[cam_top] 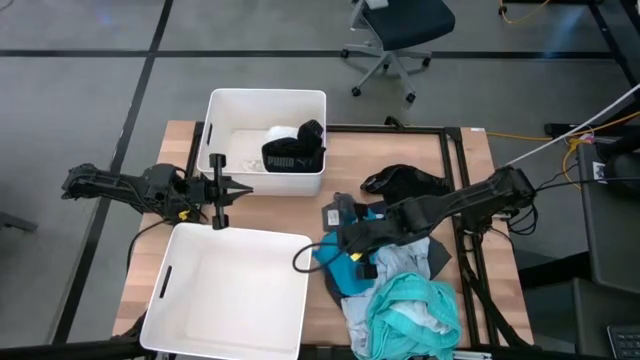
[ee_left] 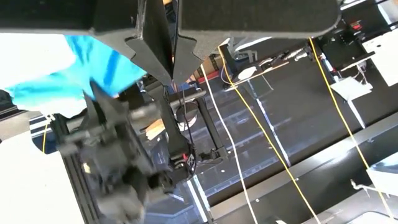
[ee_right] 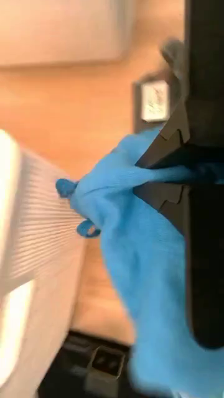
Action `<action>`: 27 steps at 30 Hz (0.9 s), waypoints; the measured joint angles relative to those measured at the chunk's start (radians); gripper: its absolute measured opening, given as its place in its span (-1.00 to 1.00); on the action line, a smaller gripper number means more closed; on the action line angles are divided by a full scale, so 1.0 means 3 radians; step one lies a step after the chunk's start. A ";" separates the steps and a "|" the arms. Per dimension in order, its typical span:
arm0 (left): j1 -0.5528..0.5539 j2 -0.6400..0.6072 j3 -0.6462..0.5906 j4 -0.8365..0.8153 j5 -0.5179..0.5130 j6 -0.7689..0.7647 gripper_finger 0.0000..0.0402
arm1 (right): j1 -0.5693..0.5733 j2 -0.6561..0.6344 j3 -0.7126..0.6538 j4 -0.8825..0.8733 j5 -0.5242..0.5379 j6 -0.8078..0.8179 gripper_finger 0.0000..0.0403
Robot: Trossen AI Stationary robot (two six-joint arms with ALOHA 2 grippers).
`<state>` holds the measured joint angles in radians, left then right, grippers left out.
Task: Sort clothes
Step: Put the blue short into the bottom laundry organizer
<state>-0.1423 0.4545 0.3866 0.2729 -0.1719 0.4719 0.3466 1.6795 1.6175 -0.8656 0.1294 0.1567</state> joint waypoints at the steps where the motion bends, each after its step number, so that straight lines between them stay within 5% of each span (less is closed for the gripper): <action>1: 0.0000 -0.0001 0.0000 0.0000 0.0000 -0.0001 -0.97 | 0.0000 -0.0001 0.0121 -0.0042 0.0032 -0.0035 -0.94; 9: 0.0001 0.0000 0.0000 -0.0001 0.0000 -0.0001 -0.97 | 0.0000 -0.0005 0.0912 -0.0164 0.0387 -0.0367 -0.85; 14: 0.0000 0.0000 0.0000 -0.0001 0.0000 0.0000 -0.97 | -0.0003 -0.0008 0.1068 0.0286 0.0512 -0.0799 -0.90; 27: -0.0001 -0.0001 0.0000 -0.0001 0.0000 0.0000 -0.97 | -0.0025 0.0231 0.1062 0.1623 -0.0082 -0.1599 -0.88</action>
<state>-0.1425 0.4543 0.3866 0.2726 -0.1719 0.4719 0.3390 1.7488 1.9362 -0.3787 0.1049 -0.3229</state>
